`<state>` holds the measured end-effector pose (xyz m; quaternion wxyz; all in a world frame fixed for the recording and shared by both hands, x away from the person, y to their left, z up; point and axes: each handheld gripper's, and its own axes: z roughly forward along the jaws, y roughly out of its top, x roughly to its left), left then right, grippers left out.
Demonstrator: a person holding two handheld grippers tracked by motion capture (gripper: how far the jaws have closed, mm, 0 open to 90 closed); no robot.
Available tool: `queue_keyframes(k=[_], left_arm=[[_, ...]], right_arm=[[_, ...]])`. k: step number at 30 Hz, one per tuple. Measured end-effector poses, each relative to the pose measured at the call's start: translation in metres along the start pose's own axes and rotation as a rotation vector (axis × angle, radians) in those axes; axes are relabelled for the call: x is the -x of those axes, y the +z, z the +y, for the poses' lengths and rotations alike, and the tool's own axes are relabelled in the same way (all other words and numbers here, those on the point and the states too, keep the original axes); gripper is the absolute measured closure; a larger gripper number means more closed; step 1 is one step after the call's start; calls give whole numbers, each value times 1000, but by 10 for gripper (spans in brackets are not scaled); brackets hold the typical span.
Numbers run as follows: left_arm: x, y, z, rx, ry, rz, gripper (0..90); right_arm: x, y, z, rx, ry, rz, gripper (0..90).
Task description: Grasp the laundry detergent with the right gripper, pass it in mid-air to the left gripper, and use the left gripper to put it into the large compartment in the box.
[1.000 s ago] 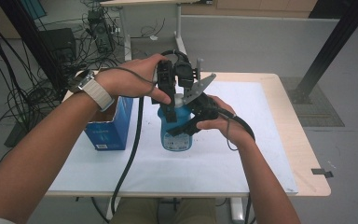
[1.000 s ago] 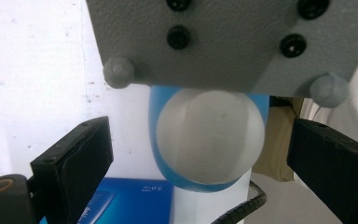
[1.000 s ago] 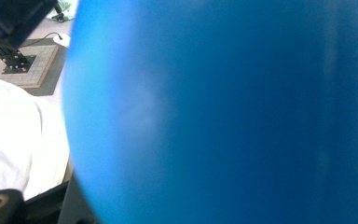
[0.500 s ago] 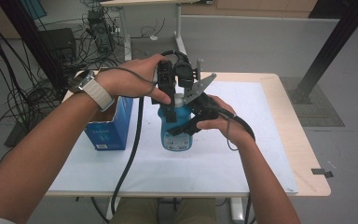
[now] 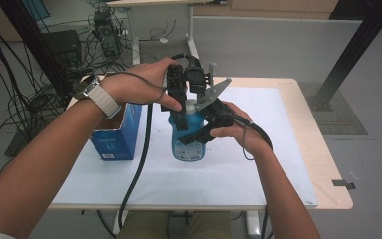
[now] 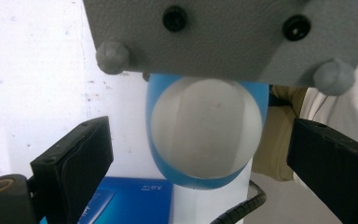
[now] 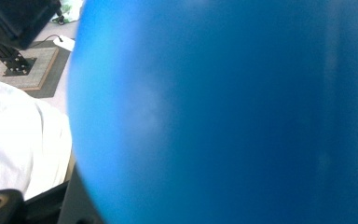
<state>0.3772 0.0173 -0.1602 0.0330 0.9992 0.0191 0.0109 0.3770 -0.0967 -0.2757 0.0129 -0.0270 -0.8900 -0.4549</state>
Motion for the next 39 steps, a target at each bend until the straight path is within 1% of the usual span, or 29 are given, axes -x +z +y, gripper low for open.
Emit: queue_keyframes(k=[5, 13, 20, 39], left_arm=[[0, 0, 0, 2, -1, 0, 75], [0, 0, 0, 3, 2, 2, 75], [0, 1, 0, 2, 5, 1, 75], [0, 1, -1, 5, 1, 0, 75]], right_arm=[[0, 0, 0, 1, 5, 4, 433], [1, 0, 0, 6, -2, 2, 433], [1, -1, 0, 6, 5, 2, 433], [2, 0, -1, 10, 6, 1, 434]])
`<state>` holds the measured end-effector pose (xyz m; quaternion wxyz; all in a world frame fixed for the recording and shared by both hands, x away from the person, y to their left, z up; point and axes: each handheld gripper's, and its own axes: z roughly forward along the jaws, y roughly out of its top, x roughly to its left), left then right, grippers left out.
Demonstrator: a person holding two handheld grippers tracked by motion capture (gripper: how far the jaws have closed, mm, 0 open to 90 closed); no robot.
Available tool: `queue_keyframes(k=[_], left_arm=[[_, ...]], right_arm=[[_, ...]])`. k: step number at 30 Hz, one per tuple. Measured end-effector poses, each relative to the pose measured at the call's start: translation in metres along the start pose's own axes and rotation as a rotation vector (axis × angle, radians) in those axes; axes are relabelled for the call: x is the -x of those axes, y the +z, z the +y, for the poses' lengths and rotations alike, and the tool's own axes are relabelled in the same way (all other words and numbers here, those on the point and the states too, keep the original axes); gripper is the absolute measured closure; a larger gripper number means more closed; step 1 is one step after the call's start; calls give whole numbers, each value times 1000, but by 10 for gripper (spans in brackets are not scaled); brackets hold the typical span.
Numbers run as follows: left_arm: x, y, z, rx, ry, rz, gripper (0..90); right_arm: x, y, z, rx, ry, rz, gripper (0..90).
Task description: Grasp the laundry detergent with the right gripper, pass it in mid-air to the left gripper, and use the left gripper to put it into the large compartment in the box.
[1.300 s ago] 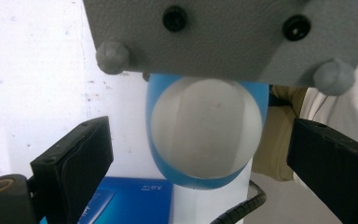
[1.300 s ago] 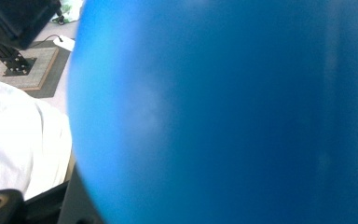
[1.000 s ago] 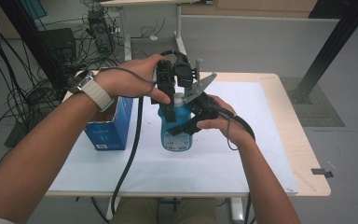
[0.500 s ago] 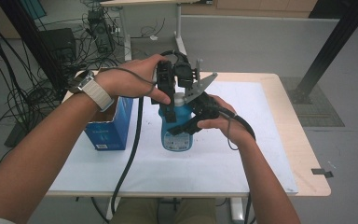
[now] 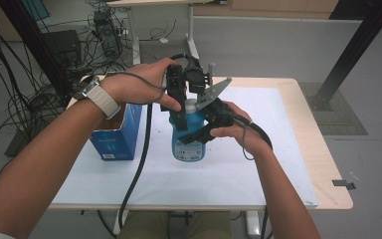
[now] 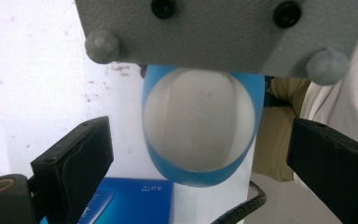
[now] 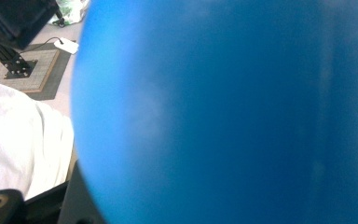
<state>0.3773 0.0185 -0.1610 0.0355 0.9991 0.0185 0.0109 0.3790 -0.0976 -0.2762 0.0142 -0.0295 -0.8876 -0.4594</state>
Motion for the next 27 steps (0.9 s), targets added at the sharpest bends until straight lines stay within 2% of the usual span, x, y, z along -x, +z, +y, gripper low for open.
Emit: queue_keyframes(k=[27], left_arm=[[0, 3, -1, 5, 0, -7, 75]], right_arm=[[-1, -1, 1, 6, 8, 1, 433]])
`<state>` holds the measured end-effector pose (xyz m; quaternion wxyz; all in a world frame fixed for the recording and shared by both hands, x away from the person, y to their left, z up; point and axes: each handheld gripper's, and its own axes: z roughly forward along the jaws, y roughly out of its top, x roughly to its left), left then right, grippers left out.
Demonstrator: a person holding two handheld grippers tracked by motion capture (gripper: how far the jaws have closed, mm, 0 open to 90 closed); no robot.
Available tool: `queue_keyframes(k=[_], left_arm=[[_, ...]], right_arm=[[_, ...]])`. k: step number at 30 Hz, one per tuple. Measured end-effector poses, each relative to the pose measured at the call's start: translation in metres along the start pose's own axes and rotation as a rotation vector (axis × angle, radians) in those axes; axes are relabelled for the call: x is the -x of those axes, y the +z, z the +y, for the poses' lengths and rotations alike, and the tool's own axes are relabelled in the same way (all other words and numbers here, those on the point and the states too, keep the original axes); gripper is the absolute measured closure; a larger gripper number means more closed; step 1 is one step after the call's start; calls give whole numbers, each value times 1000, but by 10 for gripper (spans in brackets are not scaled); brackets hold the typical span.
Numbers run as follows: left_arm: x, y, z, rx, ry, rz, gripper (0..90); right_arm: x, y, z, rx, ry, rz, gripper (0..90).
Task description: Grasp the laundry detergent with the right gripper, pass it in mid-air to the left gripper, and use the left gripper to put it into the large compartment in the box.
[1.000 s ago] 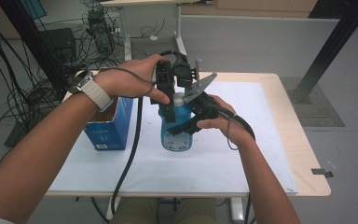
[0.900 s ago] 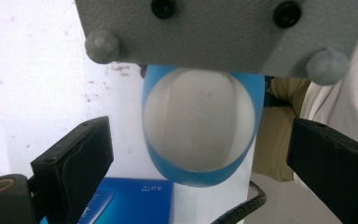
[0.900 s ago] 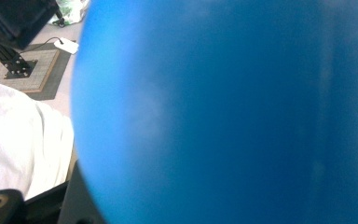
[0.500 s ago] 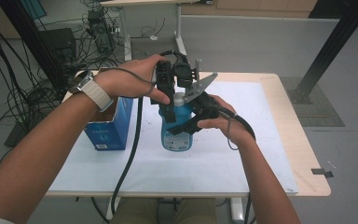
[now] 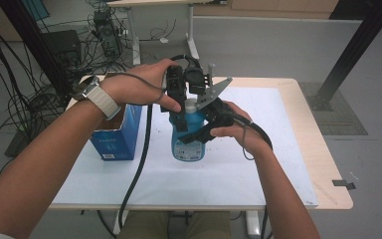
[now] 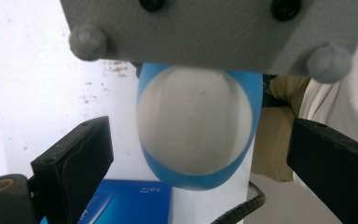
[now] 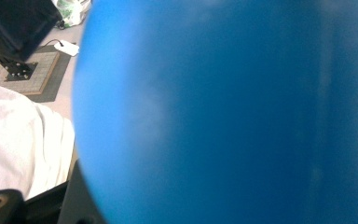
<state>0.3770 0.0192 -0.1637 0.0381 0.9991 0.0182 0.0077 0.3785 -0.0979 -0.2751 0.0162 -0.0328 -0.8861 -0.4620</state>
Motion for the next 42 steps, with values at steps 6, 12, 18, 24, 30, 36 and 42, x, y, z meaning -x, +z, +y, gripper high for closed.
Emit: queue_keyframes(k=[6, 12, 18, 24, 30, 36, 42], left_arm=[[-1, 1, 0, 3, 3, -2, 75], [-2, 2, 0, 4, 0, -3, 76], [-3, 4, 1, 4, 5, -7, 78], [-4, 6, 1, 10, 4, -15, 81], [-3, 7, 1, 21, 10, -19, 91], [-2, 7, 2, 28, 5, -23, 101], [-2, 7, 3, 28, 18, -33, 109]], right_arm=[[0, 1, 0, 1, -9, 0, 433], [0, 2, 1, 1, -11, 3, 433], [-2, 2, 2, 4, -14, 9, 433], [-2, 1, 3, 12, -30, 9, 433], [-6, -1, 6, 8, -10, 10, 433], [-8, -2, 7, 6, -1, -1, 433], [-9, -2, 7, 28, -20, 32, 433]])
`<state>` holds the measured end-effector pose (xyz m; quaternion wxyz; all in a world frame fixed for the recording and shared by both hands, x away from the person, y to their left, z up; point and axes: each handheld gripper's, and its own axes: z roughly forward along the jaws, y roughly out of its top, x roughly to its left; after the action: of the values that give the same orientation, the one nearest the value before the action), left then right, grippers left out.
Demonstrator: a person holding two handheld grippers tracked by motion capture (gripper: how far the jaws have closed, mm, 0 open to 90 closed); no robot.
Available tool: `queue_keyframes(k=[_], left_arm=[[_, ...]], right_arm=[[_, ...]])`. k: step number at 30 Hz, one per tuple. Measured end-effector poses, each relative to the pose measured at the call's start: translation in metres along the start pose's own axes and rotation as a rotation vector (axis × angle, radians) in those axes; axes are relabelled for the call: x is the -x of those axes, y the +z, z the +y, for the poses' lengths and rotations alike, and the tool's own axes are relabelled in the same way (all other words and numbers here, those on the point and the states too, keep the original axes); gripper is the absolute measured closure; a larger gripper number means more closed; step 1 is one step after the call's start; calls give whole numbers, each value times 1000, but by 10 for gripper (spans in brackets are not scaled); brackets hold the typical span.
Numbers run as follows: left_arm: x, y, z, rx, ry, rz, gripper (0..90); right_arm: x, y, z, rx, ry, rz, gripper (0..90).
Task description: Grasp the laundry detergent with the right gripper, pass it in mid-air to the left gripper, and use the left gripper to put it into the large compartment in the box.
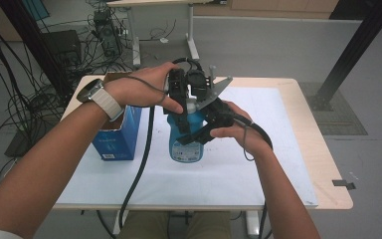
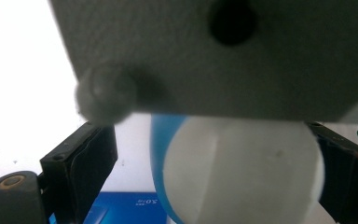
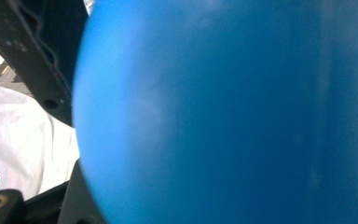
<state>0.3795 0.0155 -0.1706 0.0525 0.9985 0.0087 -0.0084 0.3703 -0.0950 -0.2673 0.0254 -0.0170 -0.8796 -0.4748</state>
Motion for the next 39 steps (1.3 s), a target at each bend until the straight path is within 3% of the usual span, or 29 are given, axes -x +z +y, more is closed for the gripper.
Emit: queue_keyframes(k=[26, 32, 34, 39], left_arm=[[4, 3, -2, 48, -29, -48, 170], [4, 2, -2, 56, -18, -54, 195], [3, 1, -2, 47, -4, -57, 203], [4, 1, -1, 46, -5, -62, 213]], right_arm=[[-4, -3, 0, -3, 16, -23, 433], [-4, -3, 1, 5, 14, -23, 433], [-4, -2, 2, 21, -9, 4, 433], [-4, -2, 1, 21, -11, -4, 433]])
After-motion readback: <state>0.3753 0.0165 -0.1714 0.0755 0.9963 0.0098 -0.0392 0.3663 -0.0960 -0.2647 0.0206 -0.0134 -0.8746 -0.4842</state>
